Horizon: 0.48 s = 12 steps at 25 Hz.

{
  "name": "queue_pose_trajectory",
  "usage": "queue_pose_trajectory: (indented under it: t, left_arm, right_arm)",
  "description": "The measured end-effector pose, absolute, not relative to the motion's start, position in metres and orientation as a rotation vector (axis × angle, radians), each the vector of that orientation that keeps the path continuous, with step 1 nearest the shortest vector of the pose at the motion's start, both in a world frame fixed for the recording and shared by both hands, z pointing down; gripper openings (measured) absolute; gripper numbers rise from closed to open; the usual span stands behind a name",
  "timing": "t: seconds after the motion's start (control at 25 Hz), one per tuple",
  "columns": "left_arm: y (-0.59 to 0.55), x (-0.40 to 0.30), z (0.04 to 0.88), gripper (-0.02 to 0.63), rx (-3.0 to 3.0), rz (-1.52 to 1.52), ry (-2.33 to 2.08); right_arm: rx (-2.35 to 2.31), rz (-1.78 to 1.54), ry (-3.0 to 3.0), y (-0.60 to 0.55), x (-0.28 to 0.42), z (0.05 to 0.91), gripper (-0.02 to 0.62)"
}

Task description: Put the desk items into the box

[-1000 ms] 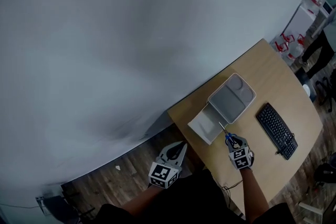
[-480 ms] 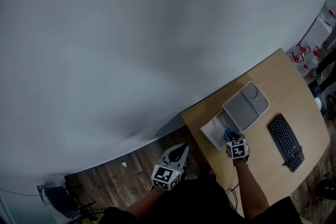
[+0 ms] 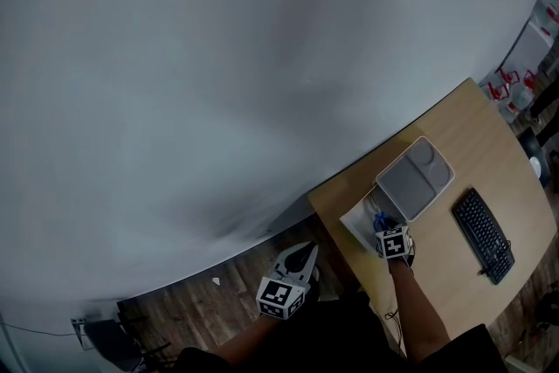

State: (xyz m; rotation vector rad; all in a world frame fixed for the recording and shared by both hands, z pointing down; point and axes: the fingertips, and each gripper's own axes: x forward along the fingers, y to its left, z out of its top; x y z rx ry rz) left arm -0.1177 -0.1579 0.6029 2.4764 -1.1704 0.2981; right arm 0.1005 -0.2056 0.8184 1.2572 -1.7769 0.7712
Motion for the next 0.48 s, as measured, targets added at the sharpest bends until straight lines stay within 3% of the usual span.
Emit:
queue_pose_trajectory:
  t: [0.48]
  left_arm:
    - [-0.1530,-0.1264,0.6025,0.020,2.465,0.287,-1.182]
  right_arm:
    - [1.272,0.761,-1.785,-0.2092,0.0978,0.8212,0.171]
